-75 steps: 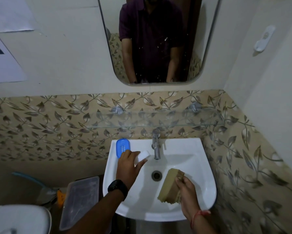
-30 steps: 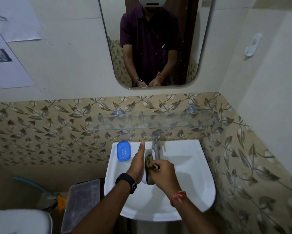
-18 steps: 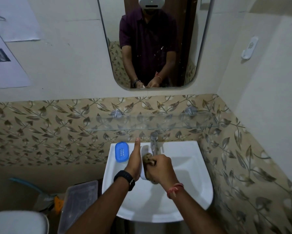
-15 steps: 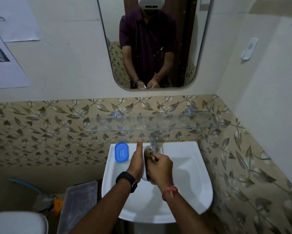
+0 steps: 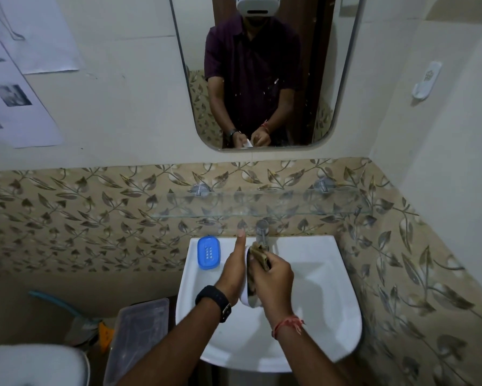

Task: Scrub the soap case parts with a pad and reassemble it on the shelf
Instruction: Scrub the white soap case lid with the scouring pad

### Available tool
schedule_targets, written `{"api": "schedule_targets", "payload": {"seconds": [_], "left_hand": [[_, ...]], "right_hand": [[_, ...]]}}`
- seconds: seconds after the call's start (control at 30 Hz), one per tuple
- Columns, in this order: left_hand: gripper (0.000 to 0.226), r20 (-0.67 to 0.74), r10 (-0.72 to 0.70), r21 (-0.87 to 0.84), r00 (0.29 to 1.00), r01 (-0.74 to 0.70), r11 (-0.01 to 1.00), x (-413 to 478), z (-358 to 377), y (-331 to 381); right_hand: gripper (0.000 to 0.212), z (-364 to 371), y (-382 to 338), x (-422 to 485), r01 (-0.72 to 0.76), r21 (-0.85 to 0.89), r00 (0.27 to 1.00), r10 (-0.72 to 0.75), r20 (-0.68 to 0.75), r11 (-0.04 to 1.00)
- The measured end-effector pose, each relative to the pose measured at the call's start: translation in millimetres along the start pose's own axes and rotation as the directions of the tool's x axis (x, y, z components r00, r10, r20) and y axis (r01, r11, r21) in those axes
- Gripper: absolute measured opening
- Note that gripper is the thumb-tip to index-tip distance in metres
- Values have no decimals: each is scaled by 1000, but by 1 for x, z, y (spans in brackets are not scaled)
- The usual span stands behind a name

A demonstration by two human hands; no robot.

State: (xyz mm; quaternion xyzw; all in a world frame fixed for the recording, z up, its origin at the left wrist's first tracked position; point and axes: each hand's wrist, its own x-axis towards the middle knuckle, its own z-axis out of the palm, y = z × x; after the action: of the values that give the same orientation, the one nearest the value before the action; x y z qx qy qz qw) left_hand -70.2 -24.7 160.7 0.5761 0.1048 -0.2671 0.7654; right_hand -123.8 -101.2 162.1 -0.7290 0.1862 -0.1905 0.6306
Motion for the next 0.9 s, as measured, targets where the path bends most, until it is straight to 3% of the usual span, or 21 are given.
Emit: {"api": "schedule_targets", "payload": {"seconds": [0.03,0.1,0.17,0.23,0.27,0.33,0.43,0.5,0.57,0.67,0.73,0.8,0.9], "left_hand": [[78,7,-2,-29,1000,2,1000,0,-1,-1],[75,-4,-10,-64,1000,10,998,4,-10,2],[78,-21,-13,-15,1000,13,1000,4,-21,11],[87,-47,3,73,999,0,997,7,-26,13],[90,-64,30,123,997,-22,992,8,-26,12],[92,-101,73,145,992,-58,988,5,-19,8],[100,-146,89,142,985,-68,987,2,-10,10],[110,-118,133,186,984,-110,976,1,-9,11],[95,-97,203,268,974,-170,948,-1,-10,7],[49,-99,257,241,961,-228,944,-3,-19,-5],[55,-79,259,168,963,-243,955,-7,-21,-9],[64,-43,289,172,956,-277,945,-10,-17,-8],[64,-37,283,108,958,-278,955,-14,-12,-5]], "right_hand": [[9,1,2,2,5,46,999,-7,47,999],[10,-6,2,5,21,64,953,-39,302,998],[23,-21,2,10,140,-63,803,-77,590,988],[25,-31,2,12,382,-271,647,-47,761,883],[22,-32,3,12,492,-355,619,-32,785,795],[17,-23,5,5,557,-494,684,-31,729,668],[26,-10,10,-11,424,-622,841,-30,541,658],[30,-7,15,-18,387,-625,862,-24,507,678],[19,-9,14,-18,300,-561,823,88,561,772],[13,-20,7,-11,-15,-411,669,315,673,911],[9,-29,8,-8,-194,-288,626,344,700,938],[22,-33,11,-6,-387,-78,597,314,738,919],[27,-32,6,-1,-632,281,621,255,741,723]]}}
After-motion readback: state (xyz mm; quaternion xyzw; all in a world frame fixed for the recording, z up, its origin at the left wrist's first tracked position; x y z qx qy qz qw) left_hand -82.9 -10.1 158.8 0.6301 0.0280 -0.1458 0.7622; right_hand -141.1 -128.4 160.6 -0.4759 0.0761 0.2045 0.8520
